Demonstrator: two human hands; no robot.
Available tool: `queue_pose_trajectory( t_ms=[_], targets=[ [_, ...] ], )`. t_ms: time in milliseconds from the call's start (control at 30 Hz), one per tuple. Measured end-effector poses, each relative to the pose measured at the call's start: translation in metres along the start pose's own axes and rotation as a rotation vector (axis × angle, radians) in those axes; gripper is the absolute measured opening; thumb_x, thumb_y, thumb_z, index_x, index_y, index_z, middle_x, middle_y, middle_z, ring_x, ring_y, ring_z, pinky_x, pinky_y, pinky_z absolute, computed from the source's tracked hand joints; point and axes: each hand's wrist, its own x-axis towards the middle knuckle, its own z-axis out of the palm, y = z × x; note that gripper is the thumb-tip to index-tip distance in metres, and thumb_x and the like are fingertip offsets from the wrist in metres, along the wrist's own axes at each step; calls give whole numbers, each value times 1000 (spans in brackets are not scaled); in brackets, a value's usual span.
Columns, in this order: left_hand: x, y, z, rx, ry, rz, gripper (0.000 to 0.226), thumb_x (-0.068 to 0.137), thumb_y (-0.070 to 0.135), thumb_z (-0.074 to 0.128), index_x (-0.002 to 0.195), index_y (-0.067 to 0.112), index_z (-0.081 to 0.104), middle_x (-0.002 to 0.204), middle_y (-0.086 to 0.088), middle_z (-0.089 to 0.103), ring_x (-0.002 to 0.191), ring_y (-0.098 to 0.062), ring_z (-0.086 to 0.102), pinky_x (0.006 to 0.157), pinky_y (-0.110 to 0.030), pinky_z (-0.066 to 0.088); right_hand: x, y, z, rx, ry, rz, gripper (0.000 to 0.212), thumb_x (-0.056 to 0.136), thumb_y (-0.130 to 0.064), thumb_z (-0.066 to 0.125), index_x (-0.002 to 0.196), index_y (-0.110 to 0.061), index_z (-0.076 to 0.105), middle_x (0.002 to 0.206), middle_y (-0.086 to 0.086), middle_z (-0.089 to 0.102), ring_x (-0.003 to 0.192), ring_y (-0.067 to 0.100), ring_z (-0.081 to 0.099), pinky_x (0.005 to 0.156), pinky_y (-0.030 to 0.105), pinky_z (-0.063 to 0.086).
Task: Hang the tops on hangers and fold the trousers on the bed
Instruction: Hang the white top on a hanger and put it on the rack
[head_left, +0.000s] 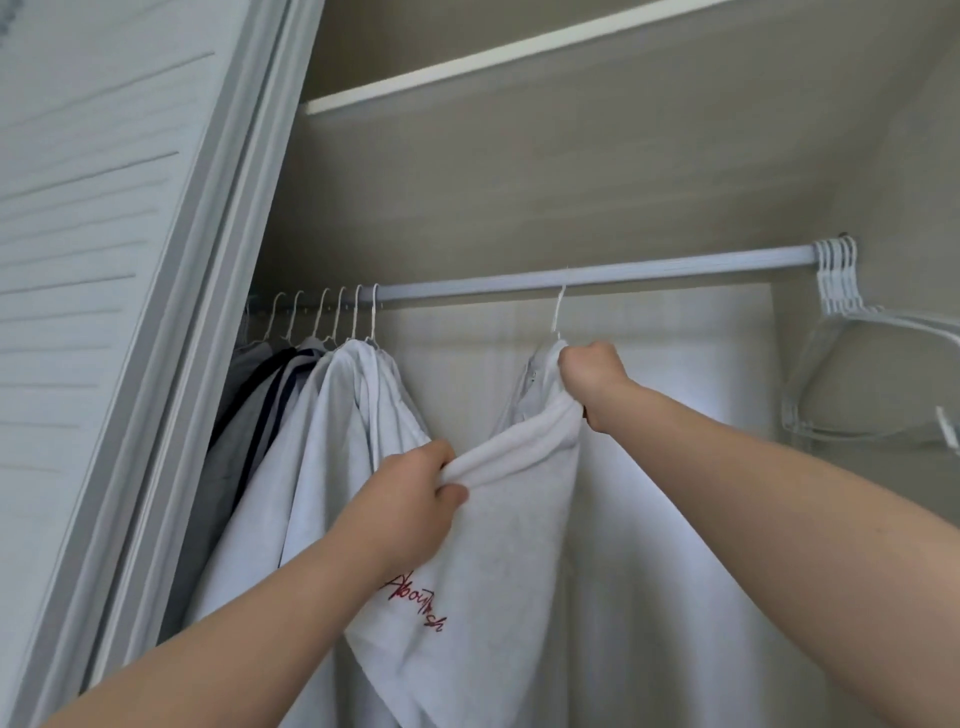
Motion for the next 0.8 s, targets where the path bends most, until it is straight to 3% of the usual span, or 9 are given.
queue_pose_trajectory(
  t_ms=[67, 167, 267, 333, 433, 533, 667, 800],
  targets=[
    [0, -3, 2, 7, 5, 0, 18, 99, 27, 57, 84, 21, 50, 78, 2, 59, 73, -16, 57, 62, -30, 43, 1, 5, 3, 28, -37, -8, 7, 100, -15, 45, 103, -9, 49, 79, 8, 50, 56, 20, 46, 36, 14, 31],
    [-2, -2, 3, 32, 12, -7, 19, 99, 26, 56, 84, 19, 48, 79, -1, 60, 75, -20, 58, 66, -35, 47, 4, 9, 1, 44, -111, -6, 18, 95, -12, 56, 109, -2, 58, 94, 18, 62, 64, 26, 61, 45, 23, 49],
    [-5, -2, 1, 68, 8, -5, 28, 99, 25, 56, 76, 24, 40, 75, 1, 56, 71, -16, 53, 58, -31, 38, -10, 4, -11, -190, -186, -71, 14, 87, -10, 64, 98, -1, 62, 84, 17, 64, 60, 27, 61, 50, 29, 56],
    [-9, -2, -1, 76, 5, -9, 32, 100, 25, 56, 75, 27, 36, 74, 2, 54, 70, -14, 50, 56, -27, 32, -25, -4, -19, -382, -208, -141, 13, 84, -11, 62, 89, 2, 63, 77, 20, 67, 58, 33, 66, 57, 40, 62],
    [-15, -1, -6, 123, 16, 4, 35, 100, 24, 56, 74, 27, 33, 73, 2, 52, 68, -13, 47, 54, -25, 30, -45, -12, -20, -496, -221, -214, 17, 88, -9, 52, 87, 5, 61, 76, 27, 70, 62, 41, 72, 64, 50, 63],
    [-18, 1, -13, 184, 2, 3, 36, 100, 24, 55, 73, 26, 31, 72, 2, 49, 66, -11, 43, 52, -25, 27, -51, -9, -9, -495, -200, -316, 21, 94, -10, 48, 84, 5, 58, 80, 29, 69, 58, 41, 71, 65, 50, 62],
    [-21, 1, -22, 194, -5, -23, 22, 99, 27, 56, 83, 21, 43, 80, 0, 56, 80, -23, 52, 62, -34, 36, -33, 7, 7, -455, -216, -356, 24, 94, -10, 44, 90, 7, 60, 82, 27, 68, 54, 35, 70, 57, 43, 62],
    [-23, -1, -34, 255, -24, -39, 19, 99, 28, 57, 87, 19, 45, 80, 1, 54, 81, -24, 52, 65, -34, 34, -15, 21, 33, -384, -276, -382, 27, 94, -15, 44, 92, 5, 63, 83, 25, 70, 55, 36, 70, 65, 50, 61]
  ],
)
